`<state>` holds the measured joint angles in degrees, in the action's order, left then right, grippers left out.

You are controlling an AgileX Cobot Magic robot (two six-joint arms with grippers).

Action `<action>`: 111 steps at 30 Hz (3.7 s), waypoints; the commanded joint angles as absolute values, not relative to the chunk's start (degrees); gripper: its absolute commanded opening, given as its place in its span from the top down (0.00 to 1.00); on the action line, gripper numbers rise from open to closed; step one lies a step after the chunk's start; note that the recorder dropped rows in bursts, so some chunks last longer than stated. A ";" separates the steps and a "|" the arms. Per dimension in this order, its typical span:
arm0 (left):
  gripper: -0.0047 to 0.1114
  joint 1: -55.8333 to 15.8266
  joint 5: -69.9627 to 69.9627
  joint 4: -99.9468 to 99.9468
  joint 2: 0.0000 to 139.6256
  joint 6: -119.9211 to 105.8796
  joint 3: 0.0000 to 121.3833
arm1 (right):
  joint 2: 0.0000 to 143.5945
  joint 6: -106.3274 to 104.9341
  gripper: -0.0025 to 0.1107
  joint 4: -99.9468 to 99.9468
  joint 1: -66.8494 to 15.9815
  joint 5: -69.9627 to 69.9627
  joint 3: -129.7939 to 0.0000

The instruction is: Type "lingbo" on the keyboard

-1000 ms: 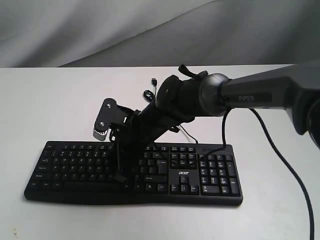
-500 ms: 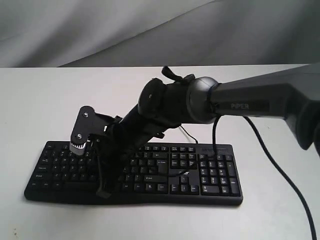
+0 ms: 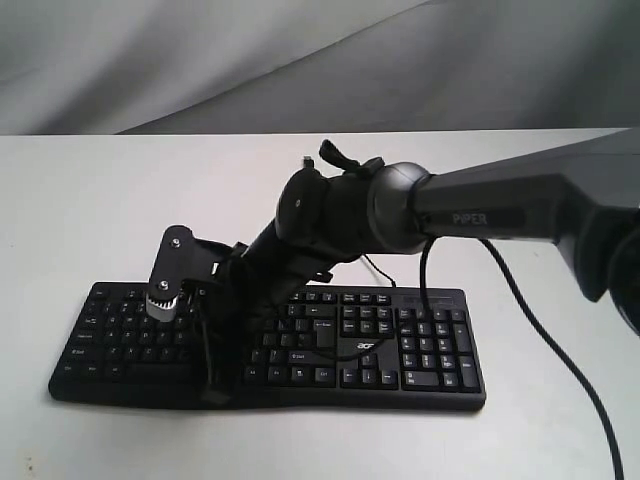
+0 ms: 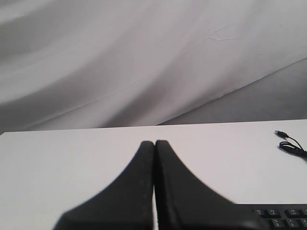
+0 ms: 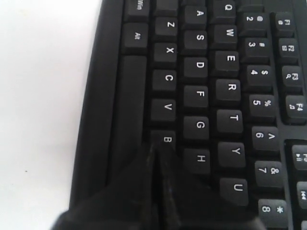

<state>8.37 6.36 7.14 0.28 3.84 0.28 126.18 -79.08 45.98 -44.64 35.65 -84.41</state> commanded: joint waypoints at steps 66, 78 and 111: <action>0.96 7.99 5.86 7.16 0.00 3.96 0.00 | 132.21 -75.33 0.98 43.40 -45.18 35.62 -94.11; 0.96 7.99 5.86 7.16 0.00 3.96 0.00 | 128.42 -73.14 0.98 41.27 -45.42 40.93 -93.23; 0.96 7.99 5.86 7.16 0.00 3.96 0.00 | 129.28 -74.43 0.98 41.26 -45.93 37.88 -91.78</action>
